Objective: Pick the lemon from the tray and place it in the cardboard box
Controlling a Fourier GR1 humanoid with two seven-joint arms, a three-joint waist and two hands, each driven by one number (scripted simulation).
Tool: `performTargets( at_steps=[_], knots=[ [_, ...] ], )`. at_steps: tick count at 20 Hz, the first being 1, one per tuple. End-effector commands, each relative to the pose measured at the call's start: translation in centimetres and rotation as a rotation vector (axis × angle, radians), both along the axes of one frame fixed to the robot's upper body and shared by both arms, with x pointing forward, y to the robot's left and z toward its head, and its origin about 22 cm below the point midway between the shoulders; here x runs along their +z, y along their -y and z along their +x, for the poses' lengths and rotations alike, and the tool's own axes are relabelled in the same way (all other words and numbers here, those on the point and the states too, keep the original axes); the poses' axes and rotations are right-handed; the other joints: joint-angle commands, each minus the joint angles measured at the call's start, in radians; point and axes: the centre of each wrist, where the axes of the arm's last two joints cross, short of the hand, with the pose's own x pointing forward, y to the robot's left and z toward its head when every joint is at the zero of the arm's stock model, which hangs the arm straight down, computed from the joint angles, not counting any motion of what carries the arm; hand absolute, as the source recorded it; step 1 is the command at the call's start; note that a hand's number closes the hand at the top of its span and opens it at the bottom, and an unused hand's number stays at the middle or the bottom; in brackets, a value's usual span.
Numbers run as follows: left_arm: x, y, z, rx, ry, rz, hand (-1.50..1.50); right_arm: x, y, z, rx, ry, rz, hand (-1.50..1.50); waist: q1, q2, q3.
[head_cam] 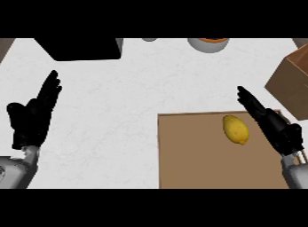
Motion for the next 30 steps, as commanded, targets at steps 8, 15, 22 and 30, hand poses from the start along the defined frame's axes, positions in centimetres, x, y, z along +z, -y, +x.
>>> performTargets(
  at_steps=[8,15,22,30],
  knots=[
    [-0.7,-3.1,-2.1,-0.001,-0.084,-0.238,0.00,11.5,4.0,2.2,-0.293,0.545,-0.241,-1.50,0.014,-0.032,-0.016],
    [-0.4,-4.7,-3.5,-0.036,-0.089,-0.278,0.00,9.9,1.9,-2.1,0.017,0.730,-0.290,-1.50,0.024,-0.019,-0.014],
    [0.1,-5.6,-3.1,-0.012,-0.081,-0.262,0.00,14.1,1.9,-4.3,0.085,0.469,-0.892,-1.50,0.016,-0.024,-0.020],
    [-1.1,-4.9,-3.9,-0.075,-0.085,-0.263,0.00,15.6,-2.9,-5.0,0.108,0.174,-1.256,-1.50,0.051,-0.015,-0.019]
  ],
)
